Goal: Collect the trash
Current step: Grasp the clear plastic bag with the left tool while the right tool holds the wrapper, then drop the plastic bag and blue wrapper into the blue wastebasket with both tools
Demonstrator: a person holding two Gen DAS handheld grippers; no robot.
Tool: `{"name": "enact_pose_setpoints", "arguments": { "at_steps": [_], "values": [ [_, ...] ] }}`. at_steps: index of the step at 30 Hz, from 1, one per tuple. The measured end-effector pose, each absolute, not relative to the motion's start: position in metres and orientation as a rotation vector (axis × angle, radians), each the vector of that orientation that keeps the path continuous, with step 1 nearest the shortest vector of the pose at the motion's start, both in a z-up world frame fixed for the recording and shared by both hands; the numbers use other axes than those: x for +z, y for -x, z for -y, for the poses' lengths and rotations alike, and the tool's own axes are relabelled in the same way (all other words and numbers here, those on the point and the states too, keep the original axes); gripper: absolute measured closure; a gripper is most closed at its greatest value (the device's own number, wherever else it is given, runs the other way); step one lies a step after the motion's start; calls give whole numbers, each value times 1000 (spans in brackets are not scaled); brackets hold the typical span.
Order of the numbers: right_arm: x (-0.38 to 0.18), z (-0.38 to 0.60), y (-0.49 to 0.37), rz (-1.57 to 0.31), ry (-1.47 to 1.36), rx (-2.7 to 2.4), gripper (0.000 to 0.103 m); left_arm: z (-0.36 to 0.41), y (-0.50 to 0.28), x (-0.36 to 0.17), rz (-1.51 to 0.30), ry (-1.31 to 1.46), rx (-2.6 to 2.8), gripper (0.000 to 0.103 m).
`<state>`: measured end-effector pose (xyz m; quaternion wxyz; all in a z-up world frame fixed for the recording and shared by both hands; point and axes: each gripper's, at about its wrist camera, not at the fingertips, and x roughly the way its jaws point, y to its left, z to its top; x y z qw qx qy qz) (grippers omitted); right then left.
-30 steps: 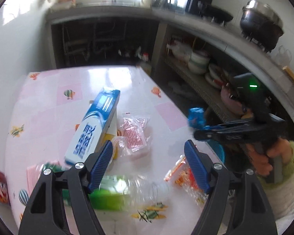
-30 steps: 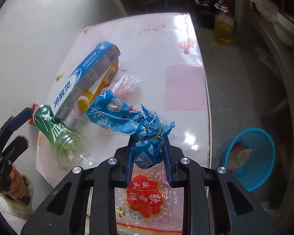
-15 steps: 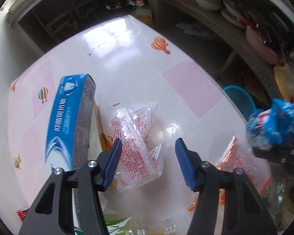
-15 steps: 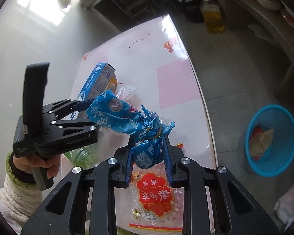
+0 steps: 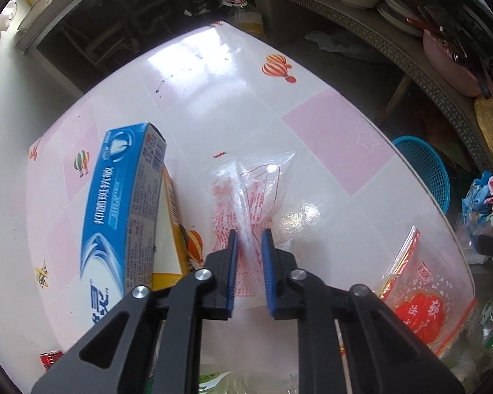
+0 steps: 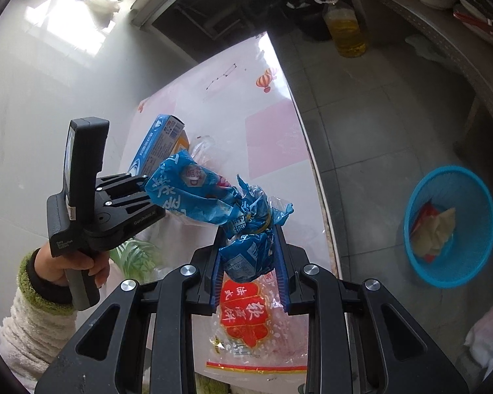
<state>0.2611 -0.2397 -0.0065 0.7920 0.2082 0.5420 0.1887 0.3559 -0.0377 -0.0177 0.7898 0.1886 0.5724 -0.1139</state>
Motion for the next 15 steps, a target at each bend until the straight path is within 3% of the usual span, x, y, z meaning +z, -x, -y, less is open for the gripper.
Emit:
{"name": "enact_pose_setpoints", "arguments": {
  "at_steps": [15],
  "values": [
    [19,308,-224,-1042,-567,296,78,66,-322,95,-965,-256,-367,96]
  ]
}}
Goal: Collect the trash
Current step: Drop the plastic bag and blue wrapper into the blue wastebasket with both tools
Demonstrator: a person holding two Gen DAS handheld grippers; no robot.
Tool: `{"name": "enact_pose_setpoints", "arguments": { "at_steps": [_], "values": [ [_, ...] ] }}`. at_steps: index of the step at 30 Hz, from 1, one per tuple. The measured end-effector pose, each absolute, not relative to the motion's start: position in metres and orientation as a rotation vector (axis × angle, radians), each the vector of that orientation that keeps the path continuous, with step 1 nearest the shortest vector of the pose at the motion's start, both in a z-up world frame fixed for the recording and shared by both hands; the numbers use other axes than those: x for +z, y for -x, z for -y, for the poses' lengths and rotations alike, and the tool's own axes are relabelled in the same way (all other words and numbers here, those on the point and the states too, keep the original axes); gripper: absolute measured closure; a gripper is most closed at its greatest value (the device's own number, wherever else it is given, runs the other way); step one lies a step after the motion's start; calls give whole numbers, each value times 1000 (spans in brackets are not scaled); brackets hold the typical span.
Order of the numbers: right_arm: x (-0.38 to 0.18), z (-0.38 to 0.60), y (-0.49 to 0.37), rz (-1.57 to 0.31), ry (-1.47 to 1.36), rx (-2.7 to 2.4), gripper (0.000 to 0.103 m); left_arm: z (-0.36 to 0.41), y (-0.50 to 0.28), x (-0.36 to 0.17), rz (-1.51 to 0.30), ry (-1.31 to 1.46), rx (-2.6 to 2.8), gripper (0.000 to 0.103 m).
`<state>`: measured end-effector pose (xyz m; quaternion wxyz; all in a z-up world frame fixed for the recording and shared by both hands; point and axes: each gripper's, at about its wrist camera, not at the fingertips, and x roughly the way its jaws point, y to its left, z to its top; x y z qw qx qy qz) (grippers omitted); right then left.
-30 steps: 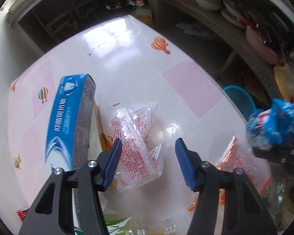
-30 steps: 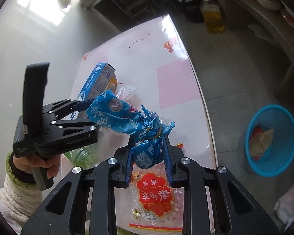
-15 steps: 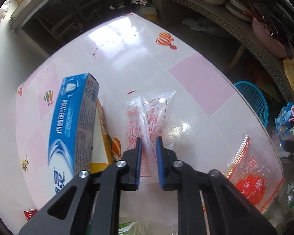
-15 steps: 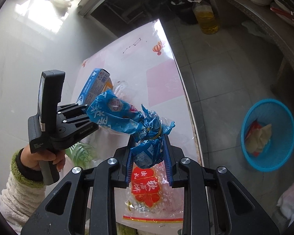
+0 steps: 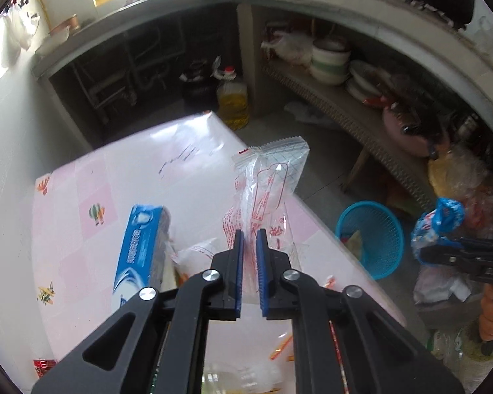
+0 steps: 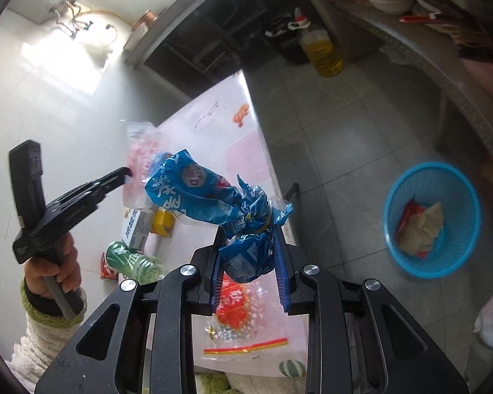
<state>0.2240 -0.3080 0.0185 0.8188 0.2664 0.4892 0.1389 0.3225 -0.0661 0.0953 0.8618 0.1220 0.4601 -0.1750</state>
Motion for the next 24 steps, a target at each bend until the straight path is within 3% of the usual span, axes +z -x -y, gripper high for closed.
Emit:
{"name": "enact_pose_setpoints", "arguments": {
  "at_steps": [6,11,24],
  "values": [
    [11,365,-194,-999,-649,130,78,127,-297,126,-886,-201,-544,96],
    [-13,411,-165,-1012,-740,-11,78,199,-286,119,-918,-194,-695,96],
    [-129,476,-150,-1154,-932,-216,76,373,-307,-41,-1412,-234,-749,95]
  ]
}}
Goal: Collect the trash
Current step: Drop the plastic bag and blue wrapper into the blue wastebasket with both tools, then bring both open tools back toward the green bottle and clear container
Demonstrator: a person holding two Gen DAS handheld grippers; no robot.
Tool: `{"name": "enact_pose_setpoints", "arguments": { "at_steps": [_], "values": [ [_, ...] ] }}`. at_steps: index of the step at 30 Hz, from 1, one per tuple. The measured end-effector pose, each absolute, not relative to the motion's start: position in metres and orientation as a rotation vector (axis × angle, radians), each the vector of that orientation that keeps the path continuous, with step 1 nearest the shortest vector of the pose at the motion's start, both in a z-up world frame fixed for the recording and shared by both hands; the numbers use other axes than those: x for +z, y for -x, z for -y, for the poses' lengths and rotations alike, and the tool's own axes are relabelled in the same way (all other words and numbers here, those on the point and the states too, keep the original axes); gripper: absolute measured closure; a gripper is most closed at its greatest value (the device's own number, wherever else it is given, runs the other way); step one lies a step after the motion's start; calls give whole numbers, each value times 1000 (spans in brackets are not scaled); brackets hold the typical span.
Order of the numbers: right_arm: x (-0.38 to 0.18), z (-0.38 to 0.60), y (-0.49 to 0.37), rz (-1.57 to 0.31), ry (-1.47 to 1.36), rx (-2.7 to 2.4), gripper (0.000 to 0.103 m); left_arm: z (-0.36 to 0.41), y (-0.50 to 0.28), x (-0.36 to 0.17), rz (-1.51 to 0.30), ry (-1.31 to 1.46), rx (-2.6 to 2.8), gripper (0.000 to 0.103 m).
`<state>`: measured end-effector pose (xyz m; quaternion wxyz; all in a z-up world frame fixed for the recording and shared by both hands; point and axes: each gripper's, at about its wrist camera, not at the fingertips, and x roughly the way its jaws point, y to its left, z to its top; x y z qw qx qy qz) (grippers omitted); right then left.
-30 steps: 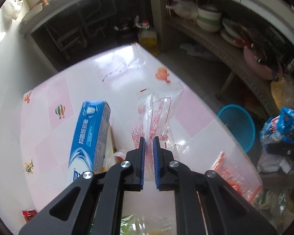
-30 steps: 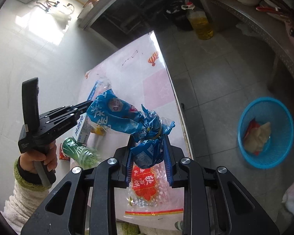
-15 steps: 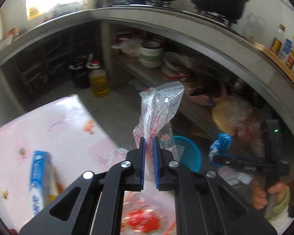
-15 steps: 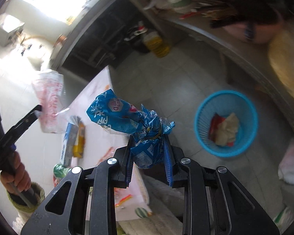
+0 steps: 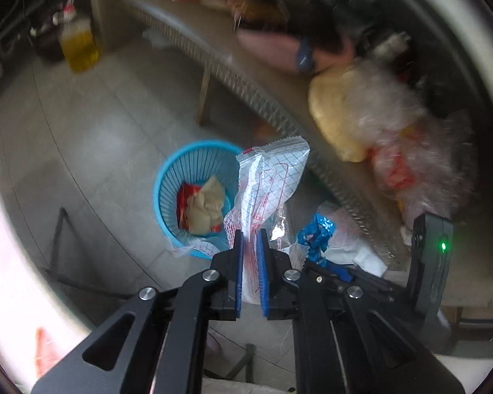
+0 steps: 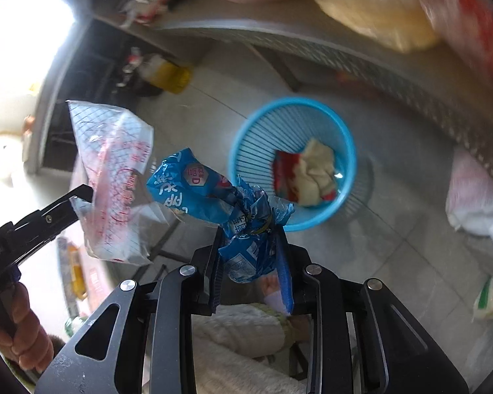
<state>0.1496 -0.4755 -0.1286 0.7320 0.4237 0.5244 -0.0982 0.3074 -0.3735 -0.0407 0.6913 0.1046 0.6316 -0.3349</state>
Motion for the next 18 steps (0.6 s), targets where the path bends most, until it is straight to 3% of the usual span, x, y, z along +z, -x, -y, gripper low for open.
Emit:
{"name": "enact_pose_setpoints", "arguments": {
  "at_steps": [6,7,8,10,18],
  "values": [
    [-183,495,-170,-1220,-957,-288,74,406,-330,-103,-1545,-152,-686,93],
    [-191,497,-174,-1225,-960,-284,70,410,-334,-110,-1560,-134,-688,84],
    [-200,500,-179,-1230,-954,-296,69,412,-336,-117,-1580,-120,-688,66],
    [-214,506,-183,-1227,-911,-324,53,411,-339,-127,-1606,-95,-662,52],
    [-223,508,-176,-1209,-835,-392,49,397,-340,-96,-1505,-44,-701,46]
  ]
}}
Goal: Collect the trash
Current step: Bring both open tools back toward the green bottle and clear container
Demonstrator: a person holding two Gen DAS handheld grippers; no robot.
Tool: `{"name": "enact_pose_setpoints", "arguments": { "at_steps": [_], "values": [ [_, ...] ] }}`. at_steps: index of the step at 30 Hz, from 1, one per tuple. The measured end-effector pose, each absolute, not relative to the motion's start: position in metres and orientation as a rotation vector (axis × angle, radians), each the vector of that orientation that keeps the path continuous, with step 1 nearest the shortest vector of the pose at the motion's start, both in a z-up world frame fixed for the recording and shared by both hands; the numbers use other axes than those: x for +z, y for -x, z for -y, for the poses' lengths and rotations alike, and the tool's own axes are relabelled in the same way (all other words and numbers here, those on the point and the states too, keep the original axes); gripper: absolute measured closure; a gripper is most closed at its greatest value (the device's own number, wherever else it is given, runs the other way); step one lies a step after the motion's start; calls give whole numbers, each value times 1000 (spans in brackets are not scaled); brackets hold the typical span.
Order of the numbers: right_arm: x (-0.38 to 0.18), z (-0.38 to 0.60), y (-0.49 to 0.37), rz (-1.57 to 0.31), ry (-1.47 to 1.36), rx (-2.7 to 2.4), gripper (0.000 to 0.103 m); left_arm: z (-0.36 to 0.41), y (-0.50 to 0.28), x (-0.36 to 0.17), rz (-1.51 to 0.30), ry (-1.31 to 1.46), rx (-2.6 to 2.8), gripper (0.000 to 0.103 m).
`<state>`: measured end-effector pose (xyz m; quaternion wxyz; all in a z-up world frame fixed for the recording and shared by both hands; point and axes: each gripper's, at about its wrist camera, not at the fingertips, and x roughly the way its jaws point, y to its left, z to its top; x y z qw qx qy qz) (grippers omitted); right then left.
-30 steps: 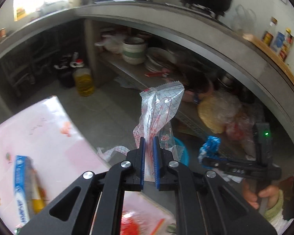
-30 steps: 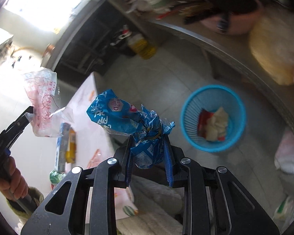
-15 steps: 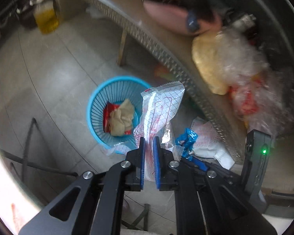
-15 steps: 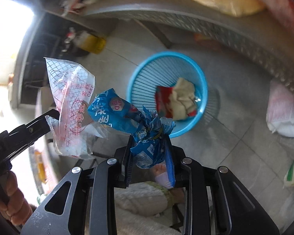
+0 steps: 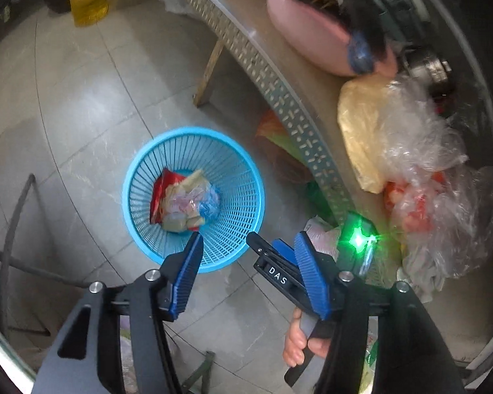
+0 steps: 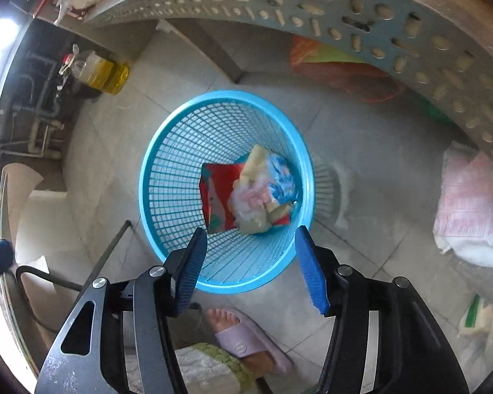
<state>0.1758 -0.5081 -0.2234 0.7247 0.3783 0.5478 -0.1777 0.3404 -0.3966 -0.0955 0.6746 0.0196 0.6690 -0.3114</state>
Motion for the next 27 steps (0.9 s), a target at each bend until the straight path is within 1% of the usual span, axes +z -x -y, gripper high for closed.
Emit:
{"name": "enact_pose_setpoints", "arguments": {
  "at_steps": [5,9,11,13,16,19,20,21,22,23,25,27],
  "values": [
    [-210,501,-165,-1179,-783,-425,49,373,-320,-53,-1407,1,-744,44],
    [-177,481,-153,-1144,-689,-413,49,353,-289,-8,-1286,-22,-797,41],
    [-156,468,-148,-1117,-621,-401,44,339,-269,14,-1219,-52,-812,38],
    [-134,454,-140,-1084,-542,-393,36,321,-247,33,-1153,-62,-842,36],
    [-105,435,-131,-1053,-448,-359,28,294,-218,47,-1104,-68,-860,35],
    [-74,419,-124,-1033,-344,-345,22,262,-196,56,-1066,-46,-869,28],
    [-63,413,-124,-1019,-300,-344,20,248,-187,60,-1036,-40,-858,28],
    [-50,406,-124,-997,-255,-341,16,234,-179,63,-1000,-40,-840,27],
    [-43,397,-126,-972,-217,-341,10,223,-170,66,-969,-41,-825,23],
    [-32,389,-125,-940,-176,-337,8,210,-163,69,-939,-38,-808,21],
    [-8,369,-124,-871,-89,-306,8,182,-151,74,-887,-18,-747,10],
    [11,346,-124,-822,-27,-240,8,151,-139,79,-835,27,-685,6]
  ]
}}
